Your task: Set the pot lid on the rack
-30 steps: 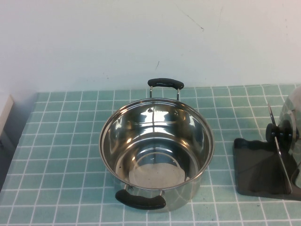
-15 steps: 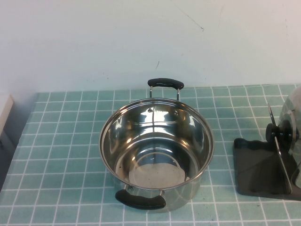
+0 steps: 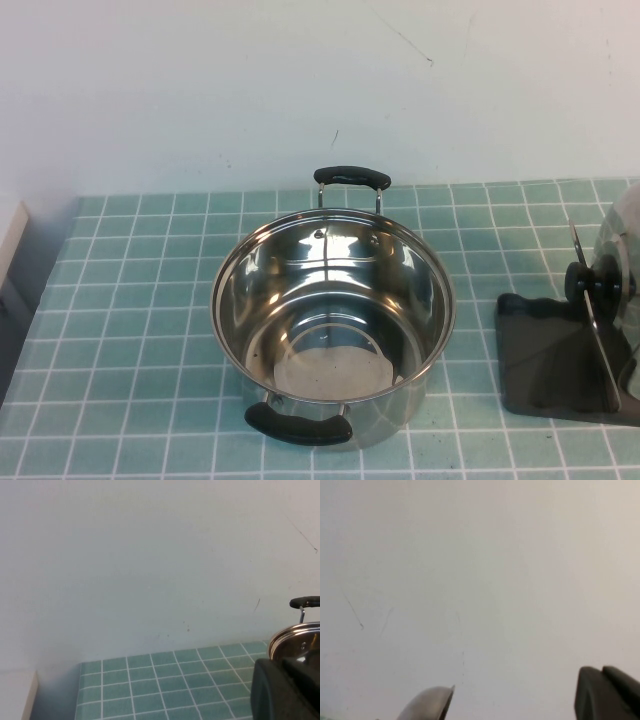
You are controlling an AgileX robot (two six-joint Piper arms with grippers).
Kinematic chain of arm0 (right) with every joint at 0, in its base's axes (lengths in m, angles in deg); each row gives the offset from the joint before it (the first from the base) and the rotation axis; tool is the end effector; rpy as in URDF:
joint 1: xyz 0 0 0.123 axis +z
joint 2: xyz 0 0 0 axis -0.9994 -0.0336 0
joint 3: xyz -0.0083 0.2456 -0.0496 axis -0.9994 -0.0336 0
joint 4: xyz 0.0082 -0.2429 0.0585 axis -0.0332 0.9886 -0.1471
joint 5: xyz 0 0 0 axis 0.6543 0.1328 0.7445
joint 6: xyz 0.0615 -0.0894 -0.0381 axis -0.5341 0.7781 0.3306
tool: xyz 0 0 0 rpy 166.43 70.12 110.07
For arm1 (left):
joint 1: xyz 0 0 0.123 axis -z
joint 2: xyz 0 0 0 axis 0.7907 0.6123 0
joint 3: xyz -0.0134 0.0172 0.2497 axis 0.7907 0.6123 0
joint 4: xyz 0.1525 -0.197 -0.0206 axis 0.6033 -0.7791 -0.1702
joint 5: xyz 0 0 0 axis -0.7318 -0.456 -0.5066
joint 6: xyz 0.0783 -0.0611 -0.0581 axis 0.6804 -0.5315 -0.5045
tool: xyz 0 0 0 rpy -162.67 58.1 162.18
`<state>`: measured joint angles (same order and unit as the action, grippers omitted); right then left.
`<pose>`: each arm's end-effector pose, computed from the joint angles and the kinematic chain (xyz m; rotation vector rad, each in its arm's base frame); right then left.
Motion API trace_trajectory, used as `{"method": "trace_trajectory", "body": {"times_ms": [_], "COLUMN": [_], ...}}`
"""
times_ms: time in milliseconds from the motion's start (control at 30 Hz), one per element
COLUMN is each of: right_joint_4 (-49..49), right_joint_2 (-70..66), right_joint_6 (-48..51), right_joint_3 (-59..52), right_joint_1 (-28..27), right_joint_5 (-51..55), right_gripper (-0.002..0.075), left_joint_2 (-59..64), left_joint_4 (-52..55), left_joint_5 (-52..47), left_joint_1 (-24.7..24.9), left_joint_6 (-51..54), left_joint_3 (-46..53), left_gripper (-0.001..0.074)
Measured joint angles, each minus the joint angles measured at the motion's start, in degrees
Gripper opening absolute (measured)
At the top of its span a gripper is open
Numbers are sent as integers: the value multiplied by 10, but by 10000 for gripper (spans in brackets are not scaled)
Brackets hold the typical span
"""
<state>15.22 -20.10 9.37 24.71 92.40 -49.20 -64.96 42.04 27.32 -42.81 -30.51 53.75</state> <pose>0.0987 0.0000 0.2755 -0.2417 1.2275 -0.3260 0.1251 -0.0265 0.2417 0.1117 1.5315 -0.2234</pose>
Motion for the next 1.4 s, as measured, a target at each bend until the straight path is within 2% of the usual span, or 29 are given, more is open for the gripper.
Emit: {"method": "trace_trajectory", "body": {"times_ms": [100,300,467,567,800,1033,1167,1400], "right_joint_4": [105,176,277,336,371,408,439,458], "right_joint_2": [3,6,6,6,6,6,6,6], "right_joint_6": [-159,-281,-428,-488,-592,-642,-660,-663], "right_joint_3": [-41,-93,-95,-93,-91,-91,-91,-91], "right_joint_1": [-14,-49,-65,-67,-68,-47,-24,-22], "right_joint_5": [-26,21,208,267,279,280,281,282], "right_gripper": [-1,-1,-1,-1,-1,-1,-1,-1], "left_joint_2": [0,0,0,0,0,0,0,0], "left_joint_4": [0,0,0,0,0,0,0,0], "left_joint_5": [0,0,0,1,1,2,3,3], "left_joint_1": [0,0,0,0,0,0,0,0], "left_joint_6": [0,-1,-1,-1,-1,0,0,0], "left_joint_3": [0,0,0,0,0,1,1,1], "left_gripper": [-1,-1,-2,-1,-2,-1,-1,-1]}}
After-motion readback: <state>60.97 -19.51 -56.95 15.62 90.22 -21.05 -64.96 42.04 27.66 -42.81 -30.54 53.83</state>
